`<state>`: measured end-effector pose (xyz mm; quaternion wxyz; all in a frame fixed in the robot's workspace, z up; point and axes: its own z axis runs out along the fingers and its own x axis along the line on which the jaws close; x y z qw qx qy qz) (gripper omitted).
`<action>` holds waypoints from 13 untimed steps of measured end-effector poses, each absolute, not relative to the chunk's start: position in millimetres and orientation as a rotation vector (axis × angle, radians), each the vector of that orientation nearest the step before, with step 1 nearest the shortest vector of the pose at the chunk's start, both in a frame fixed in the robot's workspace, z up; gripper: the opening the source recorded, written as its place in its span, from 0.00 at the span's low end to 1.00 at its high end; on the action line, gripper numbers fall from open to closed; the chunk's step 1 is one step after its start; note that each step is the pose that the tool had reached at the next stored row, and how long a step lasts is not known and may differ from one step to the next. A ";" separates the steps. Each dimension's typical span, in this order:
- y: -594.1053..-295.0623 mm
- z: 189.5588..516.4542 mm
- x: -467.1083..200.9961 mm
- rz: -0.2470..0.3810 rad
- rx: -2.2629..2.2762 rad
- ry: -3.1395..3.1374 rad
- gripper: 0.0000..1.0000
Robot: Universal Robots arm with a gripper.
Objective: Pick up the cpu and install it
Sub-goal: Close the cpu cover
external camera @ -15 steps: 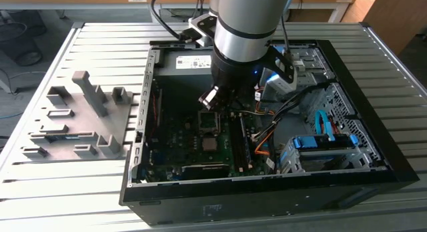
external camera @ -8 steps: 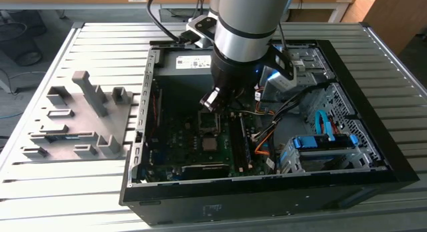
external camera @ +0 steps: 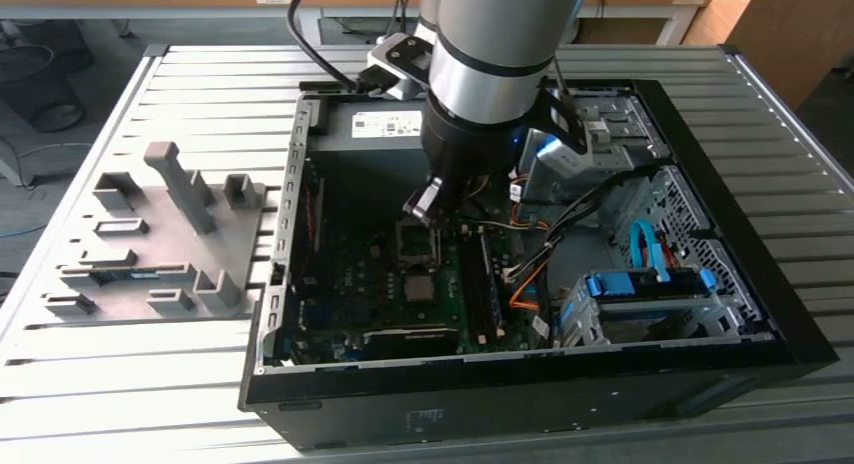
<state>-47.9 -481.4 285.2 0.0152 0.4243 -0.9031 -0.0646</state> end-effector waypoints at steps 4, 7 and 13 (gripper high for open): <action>-481.4 285.1 -47.9 -0.200 1.388 -2.774 0.10; -481.4 285.1 -47.9 -0.198 1.445 -2.741 0.10; -481.4 284.0 -44.2 -0.279 1.496 -2.737 0.10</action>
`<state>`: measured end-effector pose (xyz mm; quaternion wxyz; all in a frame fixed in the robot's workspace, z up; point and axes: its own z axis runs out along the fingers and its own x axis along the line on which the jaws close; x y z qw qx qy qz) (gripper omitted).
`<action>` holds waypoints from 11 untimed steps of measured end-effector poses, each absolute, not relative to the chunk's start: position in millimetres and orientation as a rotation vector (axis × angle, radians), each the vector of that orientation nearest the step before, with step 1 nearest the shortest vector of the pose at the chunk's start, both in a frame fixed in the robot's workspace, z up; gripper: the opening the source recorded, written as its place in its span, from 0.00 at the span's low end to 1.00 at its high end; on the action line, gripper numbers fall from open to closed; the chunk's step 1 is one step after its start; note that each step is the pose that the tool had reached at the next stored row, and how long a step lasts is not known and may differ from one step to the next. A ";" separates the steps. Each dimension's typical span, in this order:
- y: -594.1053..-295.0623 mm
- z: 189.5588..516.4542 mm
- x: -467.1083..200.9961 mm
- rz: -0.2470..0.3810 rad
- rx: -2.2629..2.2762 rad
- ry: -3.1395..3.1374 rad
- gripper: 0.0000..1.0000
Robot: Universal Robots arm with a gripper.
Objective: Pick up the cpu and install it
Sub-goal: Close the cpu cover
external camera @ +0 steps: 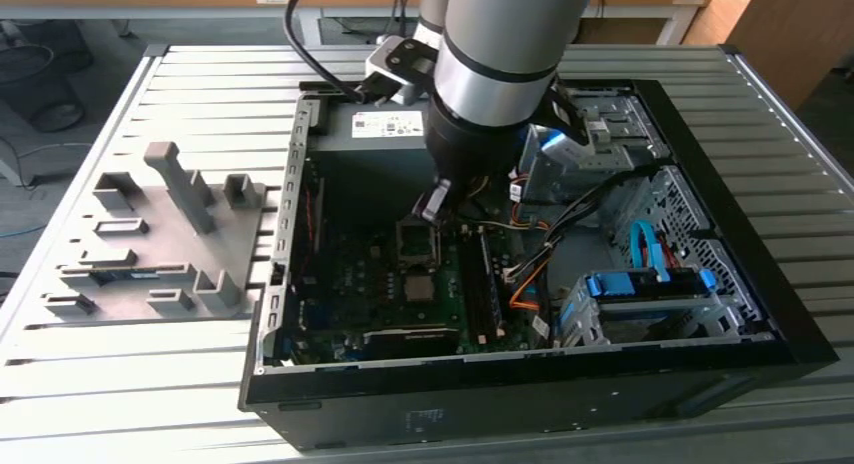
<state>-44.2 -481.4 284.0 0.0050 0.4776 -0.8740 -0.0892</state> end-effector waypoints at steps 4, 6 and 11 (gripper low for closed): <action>-481.2 282.8 -38.9 -0.362 1.510 -2.751 0.10; -481.1 281.1 -32.7 -0.363 1.516 -2.747 0.10; -480.8 272.8 -15.7 -0.365 1.515 -2.745 0.10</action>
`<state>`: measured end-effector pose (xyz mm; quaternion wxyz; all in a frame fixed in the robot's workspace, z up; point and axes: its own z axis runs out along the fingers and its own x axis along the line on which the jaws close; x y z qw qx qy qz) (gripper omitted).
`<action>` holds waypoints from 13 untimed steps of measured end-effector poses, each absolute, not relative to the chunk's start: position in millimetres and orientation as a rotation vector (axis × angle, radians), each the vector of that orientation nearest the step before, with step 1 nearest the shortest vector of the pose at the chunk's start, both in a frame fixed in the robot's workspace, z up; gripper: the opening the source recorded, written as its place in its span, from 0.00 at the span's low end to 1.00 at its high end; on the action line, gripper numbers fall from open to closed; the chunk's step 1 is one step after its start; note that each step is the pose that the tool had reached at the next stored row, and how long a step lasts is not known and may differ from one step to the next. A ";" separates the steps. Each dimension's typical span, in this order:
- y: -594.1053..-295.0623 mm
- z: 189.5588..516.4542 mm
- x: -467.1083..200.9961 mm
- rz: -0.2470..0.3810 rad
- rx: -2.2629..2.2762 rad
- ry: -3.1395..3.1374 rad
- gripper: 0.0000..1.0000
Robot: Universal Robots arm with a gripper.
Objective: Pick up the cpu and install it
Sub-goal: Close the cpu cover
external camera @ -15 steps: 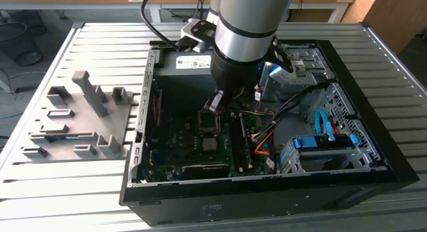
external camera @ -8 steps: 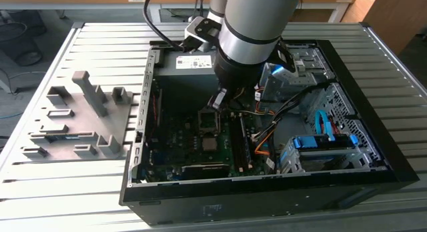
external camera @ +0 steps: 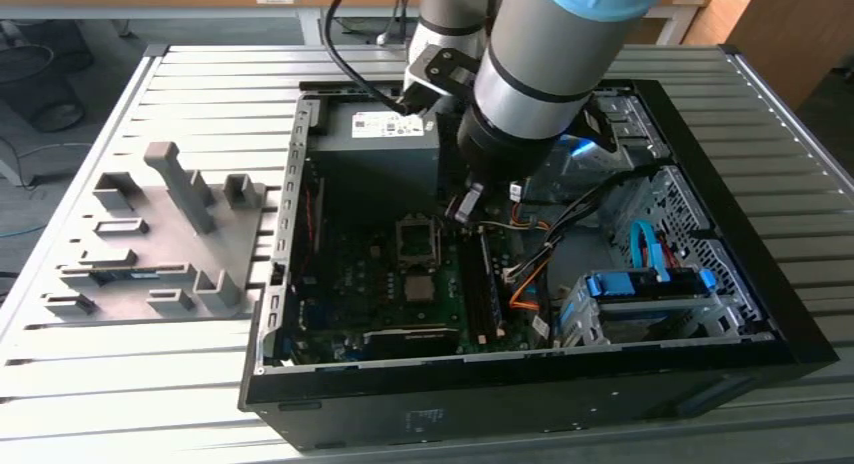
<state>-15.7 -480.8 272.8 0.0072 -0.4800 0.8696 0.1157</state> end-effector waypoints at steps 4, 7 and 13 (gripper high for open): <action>-480.7 265.6 -15.7 0.362 -1.501 2.719 0.10; -480.7 260.0 -15.8 0.362 -1.501 2.719 0.10; -480.8 249.6 -15.9 0.362 -1.501 2.719 0.10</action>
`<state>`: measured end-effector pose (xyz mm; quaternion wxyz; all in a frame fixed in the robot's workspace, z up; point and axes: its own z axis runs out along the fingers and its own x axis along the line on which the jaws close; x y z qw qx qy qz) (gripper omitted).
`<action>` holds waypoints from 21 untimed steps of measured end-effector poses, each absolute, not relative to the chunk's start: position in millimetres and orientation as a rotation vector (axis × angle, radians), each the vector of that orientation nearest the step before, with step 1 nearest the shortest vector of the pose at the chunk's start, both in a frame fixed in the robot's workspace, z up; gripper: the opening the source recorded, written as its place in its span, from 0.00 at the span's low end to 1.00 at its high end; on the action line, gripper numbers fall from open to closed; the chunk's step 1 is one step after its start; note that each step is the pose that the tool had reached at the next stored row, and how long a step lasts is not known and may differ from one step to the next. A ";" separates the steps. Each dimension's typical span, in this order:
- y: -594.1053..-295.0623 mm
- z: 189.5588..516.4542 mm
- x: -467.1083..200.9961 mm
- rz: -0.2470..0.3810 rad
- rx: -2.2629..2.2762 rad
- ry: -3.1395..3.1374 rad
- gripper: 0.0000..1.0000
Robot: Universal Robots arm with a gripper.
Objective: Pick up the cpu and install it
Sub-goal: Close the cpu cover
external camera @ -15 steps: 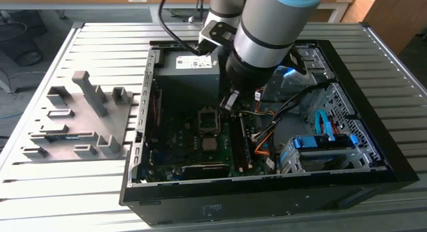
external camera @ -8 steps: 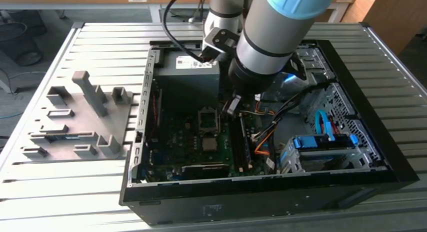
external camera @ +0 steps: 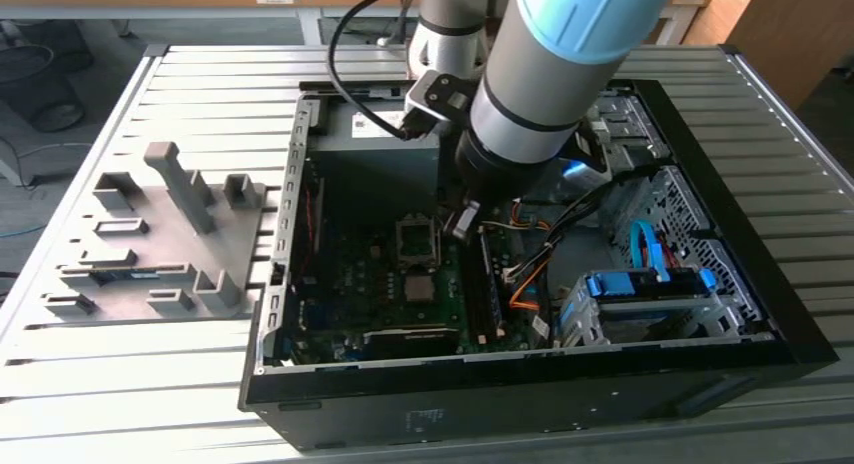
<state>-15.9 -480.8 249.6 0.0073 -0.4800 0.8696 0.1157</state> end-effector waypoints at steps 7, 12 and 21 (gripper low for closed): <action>-480.7 242.9 -15.8 0.362 -1.502 2.719 0.10; -480.8 241.3 -15.9 0.362 -1.502 2.719 0.10; -479.0 236.4 -17.8 0.376 -1.499 2.713 0.10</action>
